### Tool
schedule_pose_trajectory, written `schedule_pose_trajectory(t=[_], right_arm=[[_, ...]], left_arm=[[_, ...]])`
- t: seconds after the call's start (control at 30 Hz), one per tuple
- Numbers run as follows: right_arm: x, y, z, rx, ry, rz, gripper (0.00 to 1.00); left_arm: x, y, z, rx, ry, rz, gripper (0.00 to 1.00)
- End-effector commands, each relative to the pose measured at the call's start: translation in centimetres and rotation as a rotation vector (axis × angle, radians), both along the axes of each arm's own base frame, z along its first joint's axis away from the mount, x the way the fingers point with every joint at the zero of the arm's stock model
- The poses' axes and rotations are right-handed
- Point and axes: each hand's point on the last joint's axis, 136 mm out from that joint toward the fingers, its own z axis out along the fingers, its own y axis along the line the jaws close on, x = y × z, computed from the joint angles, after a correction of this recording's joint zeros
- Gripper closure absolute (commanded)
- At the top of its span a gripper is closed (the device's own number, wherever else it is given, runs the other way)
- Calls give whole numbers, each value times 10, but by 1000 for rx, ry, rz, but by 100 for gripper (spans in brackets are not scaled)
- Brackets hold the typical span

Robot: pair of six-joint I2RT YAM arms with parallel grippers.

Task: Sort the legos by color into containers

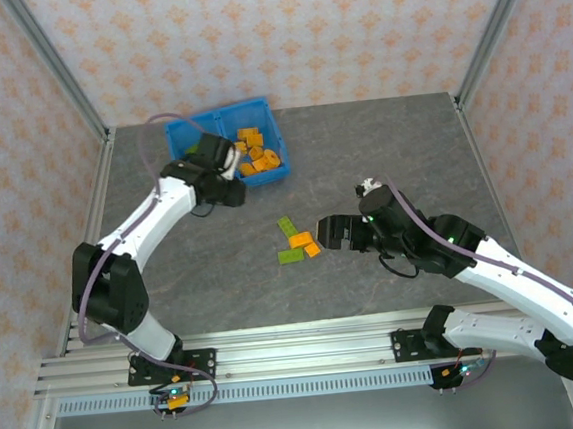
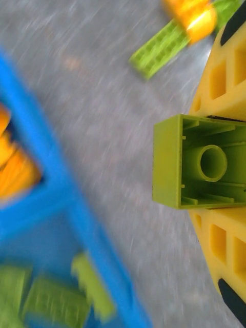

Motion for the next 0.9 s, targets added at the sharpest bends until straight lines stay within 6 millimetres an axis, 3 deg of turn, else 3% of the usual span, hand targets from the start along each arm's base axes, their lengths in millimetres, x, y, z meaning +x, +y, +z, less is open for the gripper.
schedule_pose_trajectory(t=[0.0,0.13,0.37,0.47,0.63,0.73,0.87], right_arm=[[-1,-4,2,10,-12,-12,1],[-1,-6,4,23,-20,-25,1],[-6,-17,9,30,-22,-51,1],[-6,-21,10,41,-30,-65,1],[-3,-19,10,52,-39,-77,1],[-2,-16,9,56,-37,-73,1],[1,-12,8,45,-34,-64,1]], left_arm=[[28,50,25,131,-81,206,63],[64,78,30,210,-101,308,67],[112,121,7,263,-38,455,67],[127,117,-1,232,-28,440,64],[136,115,-5,222,-16,452,45],[135,112,0,197,-32,451,37],[129,105,15,146,-53,445,36]])
